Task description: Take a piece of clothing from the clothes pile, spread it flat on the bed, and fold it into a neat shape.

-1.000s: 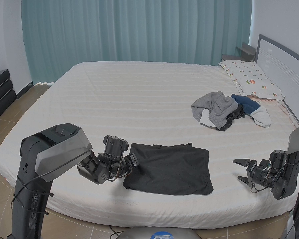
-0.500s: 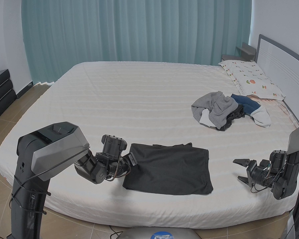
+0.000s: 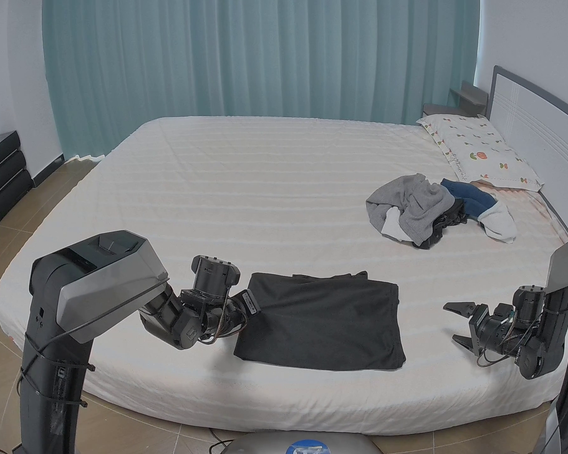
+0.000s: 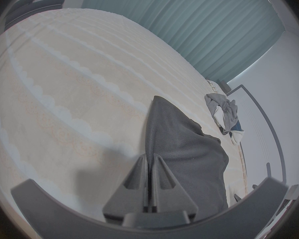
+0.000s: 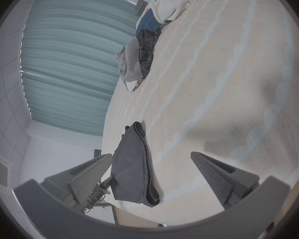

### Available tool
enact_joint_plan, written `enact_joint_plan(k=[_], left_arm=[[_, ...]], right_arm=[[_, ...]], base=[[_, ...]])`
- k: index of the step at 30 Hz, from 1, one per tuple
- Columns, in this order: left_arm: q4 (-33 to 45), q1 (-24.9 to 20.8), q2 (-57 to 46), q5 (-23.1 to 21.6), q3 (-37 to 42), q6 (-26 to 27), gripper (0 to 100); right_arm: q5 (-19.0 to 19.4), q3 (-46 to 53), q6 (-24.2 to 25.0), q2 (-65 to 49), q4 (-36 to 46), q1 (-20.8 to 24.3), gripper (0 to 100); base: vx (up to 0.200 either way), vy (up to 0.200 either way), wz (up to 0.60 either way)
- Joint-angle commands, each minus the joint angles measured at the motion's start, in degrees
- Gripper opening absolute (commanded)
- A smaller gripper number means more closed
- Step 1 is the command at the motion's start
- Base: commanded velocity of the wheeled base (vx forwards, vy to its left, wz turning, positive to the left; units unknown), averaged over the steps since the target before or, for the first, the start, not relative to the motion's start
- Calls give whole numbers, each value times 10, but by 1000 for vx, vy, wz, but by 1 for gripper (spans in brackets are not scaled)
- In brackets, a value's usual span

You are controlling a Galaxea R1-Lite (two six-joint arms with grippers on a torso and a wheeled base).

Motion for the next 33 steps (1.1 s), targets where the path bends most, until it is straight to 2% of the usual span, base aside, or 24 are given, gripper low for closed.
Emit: enact_joint_plan(k=[1, 14, 19, 33], left_arm=[[0, 2, -3, 1, 0, 0, 0], [1, 15, -6, 17, 10, -3, 0], [2, 16, -14, 17, 18, -28, 0], [5, 21, -25, 17, 37, -29, 0]], right_arm=[[0, 0, 0, 0, -5, 0, 100], [0, 0, 1, 0, -5, 0, 100], [0, 2, 1, 0, -6, 0, 100], [0, 3, 1, -1, -6, 0, 100]], base=[[0, 200, 0], [0, 200, 0], [0, 200, 0], [0, 200, 0]])
